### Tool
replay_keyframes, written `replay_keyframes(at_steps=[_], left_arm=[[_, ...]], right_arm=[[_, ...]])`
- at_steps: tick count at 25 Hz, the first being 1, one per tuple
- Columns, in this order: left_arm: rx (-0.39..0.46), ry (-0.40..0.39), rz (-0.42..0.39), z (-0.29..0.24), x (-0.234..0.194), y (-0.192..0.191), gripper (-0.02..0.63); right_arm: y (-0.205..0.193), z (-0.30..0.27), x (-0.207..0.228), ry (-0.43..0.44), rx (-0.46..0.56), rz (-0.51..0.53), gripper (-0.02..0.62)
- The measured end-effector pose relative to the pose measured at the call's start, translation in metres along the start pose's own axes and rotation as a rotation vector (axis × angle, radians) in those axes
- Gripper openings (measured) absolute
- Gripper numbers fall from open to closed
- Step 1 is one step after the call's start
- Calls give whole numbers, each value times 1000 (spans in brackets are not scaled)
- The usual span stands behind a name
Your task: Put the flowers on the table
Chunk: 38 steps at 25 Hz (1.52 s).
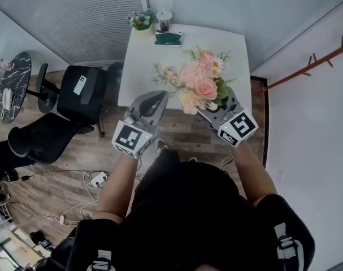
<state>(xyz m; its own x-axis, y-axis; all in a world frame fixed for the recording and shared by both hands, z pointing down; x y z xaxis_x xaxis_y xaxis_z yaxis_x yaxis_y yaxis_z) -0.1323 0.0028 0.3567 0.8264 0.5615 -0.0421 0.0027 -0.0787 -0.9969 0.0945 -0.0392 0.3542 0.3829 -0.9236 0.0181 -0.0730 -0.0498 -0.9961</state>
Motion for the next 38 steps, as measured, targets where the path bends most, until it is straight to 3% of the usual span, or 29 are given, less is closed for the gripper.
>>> replay_keyframes(at_steps=[14, 23, 30, 38], left_arm=[[1, -65, 44, -16, -67, -10, 12], [-20, -17, 39, -39, -93, -21, 12], [-31, 47, 29, -86, -125, -35, 12], [-20, 56, 32, -118, -132, -56, 12]], right_arm=[[-2, -55, 17, -69, -16, -13, 337], [-14, -81, 53, -51, -17, -22, 337], [-36, -111, 115, -7, -13, -30, 337], [-57, -127, 152, 19, -10, -25, 337]])
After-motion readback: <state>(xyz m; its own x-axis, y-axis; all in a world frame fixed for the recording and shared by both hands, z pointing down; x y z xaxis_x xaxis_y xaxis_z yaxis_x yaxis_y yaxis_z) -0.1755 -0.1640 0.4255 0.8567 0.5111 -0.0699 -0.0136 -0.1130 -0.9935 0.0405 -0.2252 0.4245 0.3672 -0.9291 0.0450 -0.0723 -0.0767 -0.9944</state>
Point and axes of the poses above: the fingertips, and each gripper's own axes: z backward along the fingers, x to its right, y out of its top, the point moved 10 cm from there along z, backward along the fingers, and after that the axes turned 8 degrees about y, right-handed, at the moved point
